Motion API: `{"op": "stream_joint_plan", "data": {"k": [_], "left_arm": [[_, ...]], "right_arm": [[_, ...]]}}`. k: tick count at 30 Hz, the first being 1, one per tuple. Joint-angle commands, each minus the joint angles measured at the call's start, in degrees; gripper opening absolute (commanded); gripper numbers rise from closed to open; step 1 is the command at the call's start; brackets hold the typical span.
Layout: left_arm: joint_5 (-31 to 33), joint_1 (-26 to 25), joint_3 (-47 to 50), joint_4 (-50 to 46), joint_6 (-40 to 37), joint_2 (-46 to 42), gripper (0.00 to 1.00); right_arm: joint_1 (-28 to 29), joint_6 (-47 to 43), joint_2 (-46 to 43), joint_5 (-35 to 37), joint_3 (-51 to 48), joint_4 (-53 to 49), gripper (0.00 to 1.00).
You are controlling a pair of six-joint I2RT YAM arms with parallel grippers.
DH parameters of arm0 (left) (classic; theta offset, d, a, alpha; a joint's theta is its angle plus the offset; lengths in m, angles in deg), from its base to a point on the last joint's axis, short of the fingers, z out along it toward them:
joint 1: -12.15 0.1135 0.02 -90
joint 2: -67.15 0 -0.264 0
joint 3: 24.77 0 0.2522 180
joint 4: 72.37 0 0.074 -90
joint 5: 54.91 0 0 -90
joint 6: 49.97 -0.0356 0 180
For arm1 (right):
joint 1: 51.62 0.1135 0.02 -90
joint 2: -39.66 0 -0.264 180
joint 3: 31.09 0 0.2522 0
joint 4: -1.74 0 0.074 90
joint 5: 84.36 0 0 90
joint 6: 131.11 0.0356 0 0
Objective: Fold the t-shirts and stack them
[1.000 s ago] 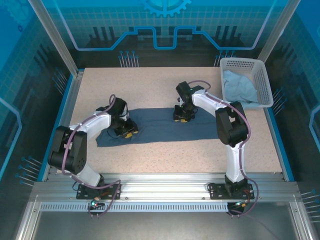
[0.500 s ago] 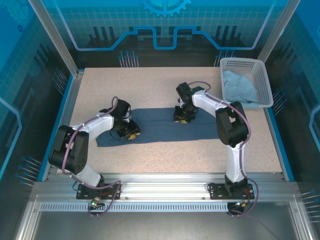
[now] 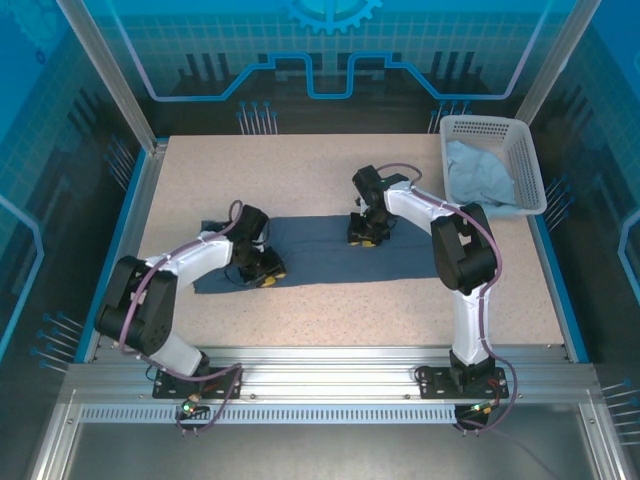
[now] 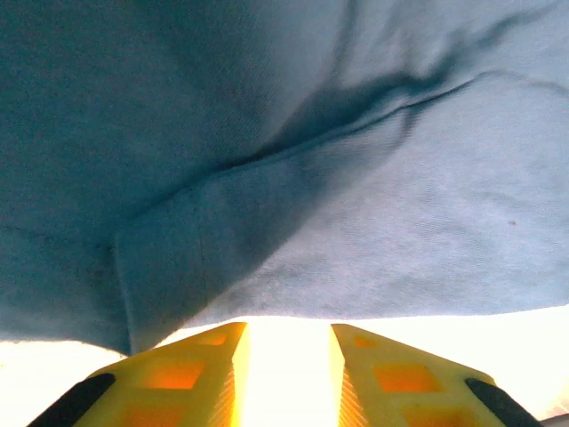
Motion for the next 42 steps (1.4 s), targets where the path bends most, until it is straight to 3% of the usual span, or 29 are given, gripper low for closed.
{"op": "stream_joint_plan", "data": {"k": [1,5,12,23,35,40,42], "left_arm": [[5.9,1.9,-2.8,-3.1,1.7,-4.6,0.32],[6.3,5.2,-3.2,-2.9,0.6,-0.7,0.33],[4.8,5.1,-2.4,0.2,0.1,5.0,0.33],[1.7,-0.5,1.5,3.1,3.4,1.8,0.32],[-2.6,-2.8,3.1,10.2,3.1,3.1,0.32],[0.5,-4.1,2.1,9.3,1.9,-0.9,0.33],[5.2,-3.9,1.6,5.8,1.2,-3.2,0.37]], "right_arm": [[0.9,0.0,-2.2,-0.6,-0.8,-0.3,0.33],[0.9,0.0,-2.1,-0.9,-0.8,-0.1,0.33],[1.0,0.1,-2.5,-0.7,-0.7,-0.2,0.33],[1.0,0.4,-2.7,-0.7,-1.8,0.4,0.33],[1.2,0.2,-2.8,-0.8,-2.3,0.4,0.33],[1.1,0.1,-3.4,-0.6,-3.0,0.3,0.33],[1.1,0.0,-3.6,-0.5,-3.2,0.4,0.33]]}}
